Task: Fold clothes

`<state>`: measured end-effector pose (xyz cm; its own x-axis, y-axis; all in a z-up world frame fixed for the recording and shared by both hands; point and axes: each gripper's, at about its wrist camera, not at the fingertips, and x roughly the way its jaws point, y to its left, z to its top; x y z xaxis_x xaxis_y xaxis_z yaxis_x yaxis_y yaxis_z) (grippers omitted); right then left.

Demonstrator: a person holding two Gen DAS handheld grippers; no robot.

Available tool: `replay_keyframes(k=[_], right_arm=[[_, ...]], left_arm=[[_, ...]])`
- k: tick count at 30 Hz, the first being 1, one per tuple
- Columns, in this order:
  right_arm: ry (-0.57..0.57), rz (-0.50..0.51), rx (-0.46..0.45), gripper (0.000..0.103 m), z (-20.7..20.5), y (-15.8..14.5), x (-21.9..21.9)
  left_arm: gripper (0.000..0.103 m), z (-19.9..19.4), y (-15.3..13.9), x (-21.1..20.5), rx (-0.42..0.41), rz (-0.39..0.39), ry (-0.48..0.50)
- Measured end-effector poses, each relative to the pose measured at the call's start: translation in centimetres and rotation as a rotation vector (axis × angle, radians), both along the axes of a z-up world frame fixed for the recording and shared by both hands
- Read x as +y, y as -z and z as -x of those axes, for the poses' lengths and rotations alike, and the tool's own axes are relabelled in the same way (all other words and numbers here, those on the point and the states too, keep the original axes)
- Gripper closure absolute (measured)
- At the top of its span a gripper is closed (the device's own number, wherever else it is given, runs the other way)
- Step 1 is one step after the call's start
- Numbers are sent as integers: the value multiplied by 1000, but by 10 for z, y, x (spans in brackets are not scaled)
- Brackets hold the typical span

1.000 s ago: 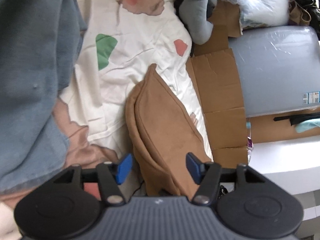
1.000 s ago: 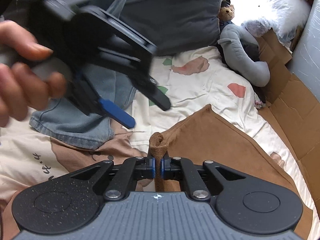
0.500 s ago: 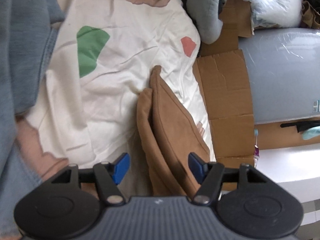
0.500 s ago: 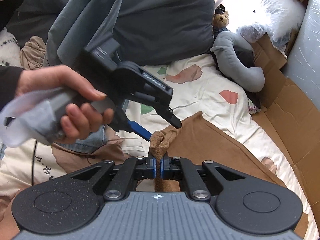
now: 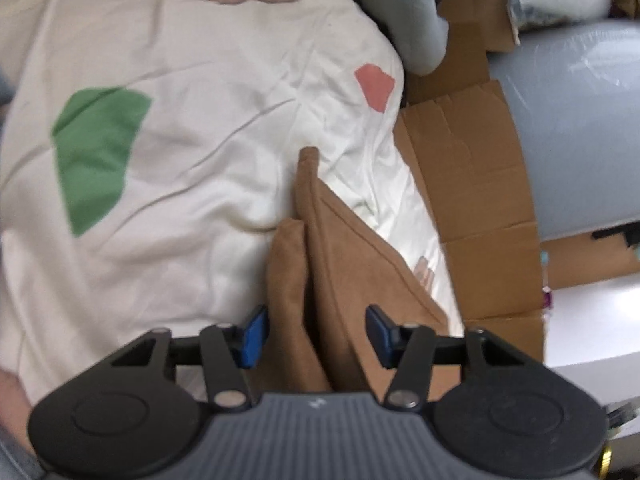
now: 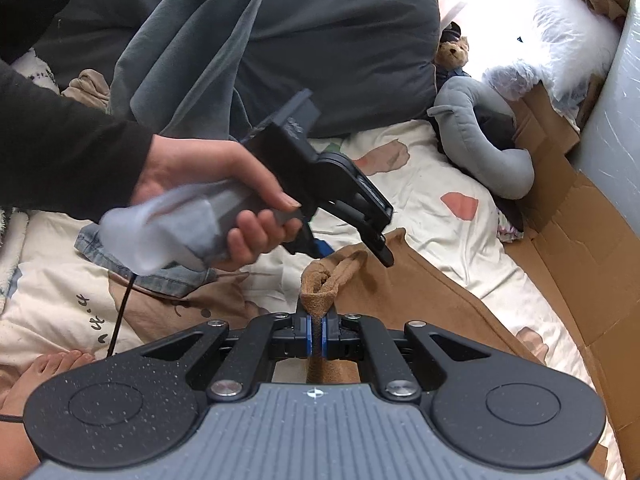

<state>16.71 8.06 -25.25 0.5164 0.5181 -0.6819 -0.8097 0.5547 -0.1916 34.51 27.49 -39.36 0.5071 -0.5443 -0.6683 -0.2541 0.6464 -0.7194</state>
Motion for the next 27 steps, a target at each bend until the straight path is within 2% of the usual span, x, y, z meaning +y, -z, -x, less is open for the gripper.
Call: replay_keyframes(k=[2, 4, 7, 11, 15, 23, 27], right_arm=[[-16, 4, -15, 101, 1, -1, 1], [-32, 3, -22, 101, 0, -3, 1], [-46, 3, -25, 101, -2, -5, -3], [-42, -13, -18, 101, -8, -10, -15], [-5, -63, 4, 101, -15, -17, -29], [59, -164, 24, 101, -14, -37, -60], [102, -216, 33, 101, -16, -42, -82]], left_arm=[[60, -5, 2, -4, 17, -25, 6], [77, -10, 4, -5, 37, -37, 1], [85, -11, 7, 0, 41, -18, -33], [88, -11, 4, -1, 19, 12, -54], [92, -9, -12, -4, -17, 30, -71], [94, -15, -56, -32, -88, 3, -53], [94, -16, -76, -55, -146, -35, -51]])
